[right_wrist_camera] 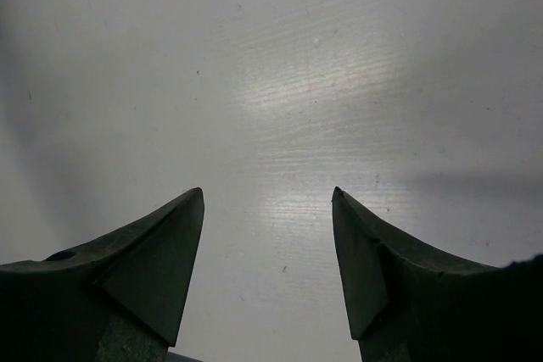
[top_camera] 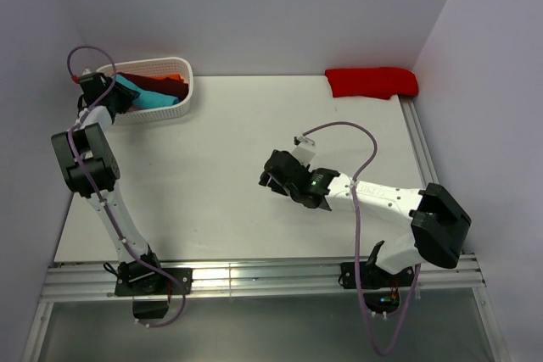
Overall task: Roll the t-shirts
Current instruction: Place the rolled tshirt into the container
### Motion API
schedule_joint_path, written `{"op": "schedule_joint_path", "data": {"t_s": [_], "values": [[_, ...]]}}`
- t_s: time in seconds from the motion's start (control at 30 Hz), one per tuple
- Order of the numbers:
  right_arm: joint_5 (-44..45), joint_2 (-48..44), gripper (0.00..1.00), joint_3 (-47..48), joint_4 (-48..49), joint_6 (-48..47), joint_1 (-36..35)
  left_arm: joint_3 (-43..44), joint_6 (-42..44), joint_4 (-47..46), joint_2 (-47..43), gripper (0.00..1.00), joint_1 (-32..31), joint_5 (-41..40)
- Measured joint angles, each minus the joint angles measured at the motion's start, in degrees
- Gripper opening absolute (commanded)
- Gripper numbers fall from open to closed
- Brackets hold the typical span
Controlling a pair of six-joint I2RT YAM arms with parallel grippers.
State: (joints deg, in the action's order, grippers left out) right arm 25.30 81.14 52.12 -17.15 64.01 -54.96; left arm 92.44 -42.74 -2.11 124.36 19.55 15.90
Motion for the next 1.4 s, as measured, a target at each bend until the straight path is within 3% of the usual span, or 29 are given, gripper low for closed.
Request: {"op": "schedule_joint_path", "data": {"t_s": [0.27, 0.8, 0.9, 0.93, 1.2, 1.4], "values": [[-0.4, 0.0, 0.69, -0.2, 0.0, 0.0, 0.0, 1.4, 0.1, 1.9, -0.3, 0.62, -0.7, -1.2], [-1.4, -1.2, 0.69, -1.6, 0.0, -0.1, 0.0, 1.3, 1.7, 8.4, -3.4, 0.73, -0.8, -2.4], [-1.5, -1.1, 0.69, -1.4, 0.0, -0.4, 0.0, 2.5, 1.9, 10.7, -3.5, 0.76, -0.8, -3.9], [-1.7, -1.0, 0.69, -1.4, 0.0, -0.5, 0.0, 2.9, 2.1, 11.5, -3.5, 0.86, -0.8, -4.7], [-2.8, 0.5, 0.69, -0.6, 0.1, -1.0, 0.1, 5.5, 3.0, 16.3, -3.6, 0.89, -0.9, -9.6], [-3.9, 1.4, 0.7, -0.6, 0.7, -1.5, 0.2, 6.7, 3.4, 19.2, -4.2, 0.99, -0.9, -10.6]]}}
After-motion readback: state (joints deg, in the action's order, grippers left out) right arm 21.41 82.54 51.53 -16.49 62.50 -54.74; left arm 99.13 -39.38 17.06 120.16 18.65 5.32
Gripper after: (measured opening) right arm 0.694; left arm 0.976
